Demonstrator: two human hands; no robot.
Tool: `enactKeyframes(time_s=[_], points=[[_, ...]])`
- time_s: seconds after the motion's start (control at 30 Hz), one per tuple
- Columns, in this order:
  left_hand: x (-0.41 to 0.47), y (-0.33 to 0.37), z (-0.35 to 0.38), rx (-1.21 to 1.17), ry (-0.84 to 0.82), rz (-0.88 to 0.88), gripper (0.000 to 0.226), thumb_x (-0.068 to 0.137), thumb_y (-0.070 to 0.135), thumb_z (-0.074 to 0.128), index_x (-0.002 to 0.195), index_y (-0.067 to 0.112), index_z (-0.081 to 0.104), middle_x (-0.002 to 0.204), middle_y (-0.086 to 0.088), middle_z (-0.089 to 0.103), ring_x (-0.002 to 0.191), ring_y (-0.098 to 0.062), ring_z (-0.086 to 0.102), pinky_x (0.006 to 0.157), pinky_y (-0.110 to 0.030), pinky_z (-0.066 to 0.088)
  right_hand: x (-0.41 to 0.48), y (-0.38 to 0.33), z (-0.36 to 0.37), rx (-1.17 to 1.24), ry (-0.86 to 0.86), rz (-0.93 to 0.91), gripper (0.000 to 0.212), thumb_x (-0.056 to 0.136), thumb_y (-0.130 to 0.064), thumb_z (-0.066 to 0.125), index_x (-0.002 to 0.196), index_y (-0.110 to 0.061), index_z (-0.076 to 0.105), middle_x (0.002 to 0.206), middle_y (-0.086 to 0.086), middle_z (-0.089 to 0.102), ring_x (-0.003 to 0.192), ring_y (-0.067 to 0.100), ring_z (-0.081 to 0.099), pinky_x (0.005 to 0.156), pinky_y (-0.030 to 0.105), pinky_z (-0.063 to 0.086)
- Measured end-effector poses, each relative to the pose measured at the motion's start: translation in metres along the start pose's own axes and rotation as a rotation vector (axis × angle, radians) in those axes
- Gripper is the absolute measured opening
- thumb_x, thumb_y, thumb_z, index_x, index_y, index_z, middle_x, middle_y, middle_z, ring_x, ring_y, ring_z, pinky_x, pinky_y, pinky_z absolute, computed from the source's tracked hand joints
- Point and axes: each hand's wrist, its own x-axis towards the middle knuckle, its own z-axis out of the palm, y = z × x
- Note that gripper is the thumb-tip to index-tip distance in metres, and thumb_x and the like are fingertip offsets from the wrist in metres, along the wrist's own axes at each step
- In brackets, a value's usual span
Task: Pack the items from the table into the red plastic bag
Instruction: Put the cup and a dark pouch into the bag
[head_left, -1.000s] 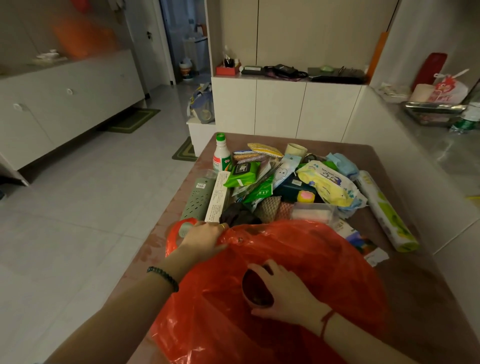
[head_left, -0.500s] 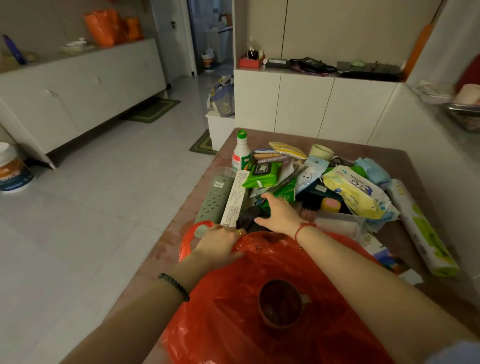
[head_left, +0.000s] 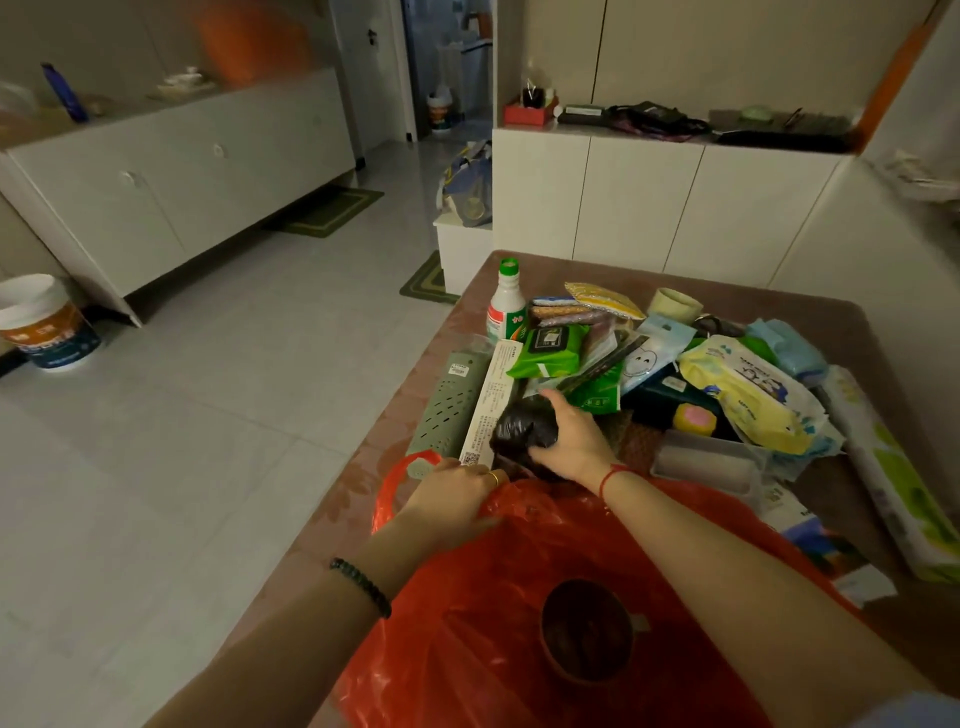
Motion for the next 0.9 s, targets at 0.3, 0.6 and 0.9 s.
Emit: enactKeyframes(time_s=[0.3,0.6,0.9], points=[[0.007,0.001,-0.006,-0.027,-0.062,-0.037,0.03,0.096,0.018,0.042,0.12,0.005,0.054,0.126,-0.012,0.057,0.118,-0.025,0.051,0.087,-0.024,0.035,-0.106,-0.023,-0.087,0.39,-0.229,-0.523,0.065,0.067,-0.024,0.079,0.125,-0.028,0.05,0.122,-0.008,0.058,0.116,0.001,0.052,0.101,0.021,0.042],[0.0,-0.004,-0.021,-0.052,0.061,-0.068,0.038,0.09,0.037,0.047,0.122,0.018,0.052,0.119,-0.007,0.062,0.111,-0.028,0.057,0.087,-0.036,0.044,-0.131,-0.02,-0.02,-0.104,-0.238,-0.713,0.056,0.076,-0.001,0.064,0.128,-0.017,0.053,0.132,0.006,0.053,0.134,0.018,0.034,0.112,0.019,0.016],[0.0,-0.016,-0.016,-0.137,0.014,-0.088,0.03,0.088,0.034,0.05,0.114,0.02,0.054,0.116,-0.004,0.063,0.106,-0.022,0.058,0.082,-0.033,0.044,-0.117,-0.022,-0.01,-0.115,-0.32,-0.584,0.03,0.089,-0.009,0.049,0.113,-0.019,0.065,0.12,-0.002,0.065,0.112,0.011,0.056,0.102,0.025,0.04]])
